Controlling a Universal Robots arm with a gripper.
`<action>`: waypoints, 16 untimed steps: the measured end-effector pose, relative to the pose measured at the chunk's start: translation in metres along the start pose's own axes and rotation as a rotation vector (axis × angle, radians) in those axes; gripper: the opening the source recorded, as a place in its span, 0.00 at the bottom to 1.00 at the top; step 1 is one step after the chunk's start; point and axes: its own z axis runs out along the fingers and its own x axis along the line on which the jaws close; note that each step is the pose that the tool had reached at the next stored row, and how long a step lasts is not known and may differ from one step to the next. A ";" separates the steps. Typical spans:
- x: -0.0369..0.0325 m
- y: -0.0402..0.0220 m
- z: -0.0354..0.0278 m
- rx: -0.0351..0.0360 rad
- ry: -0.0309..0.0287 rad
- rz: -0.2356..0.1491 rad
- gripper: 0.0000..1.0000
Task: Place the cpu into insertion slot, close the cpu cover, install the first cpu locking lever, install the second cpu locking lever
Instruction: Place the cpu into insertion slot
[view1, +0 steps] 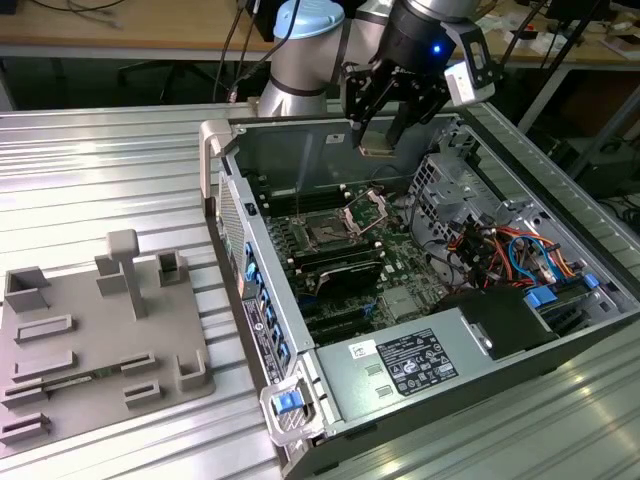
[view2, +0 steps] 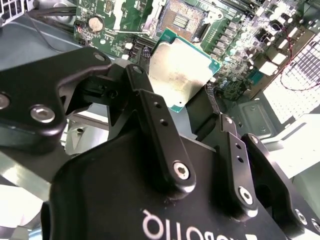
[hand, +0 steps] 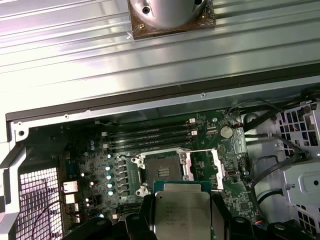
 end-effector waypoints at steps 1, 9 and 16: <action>0.0000 0.0000 0.0000 -0.0002 -0.0009 0.010 0.55; 0.0003 -0.0001 0.0001 -0.0010 -0.0042 0.047 0.55; 0.0003 -0.0001 0.0001 -0.0009 -0.0043 0.048 0.55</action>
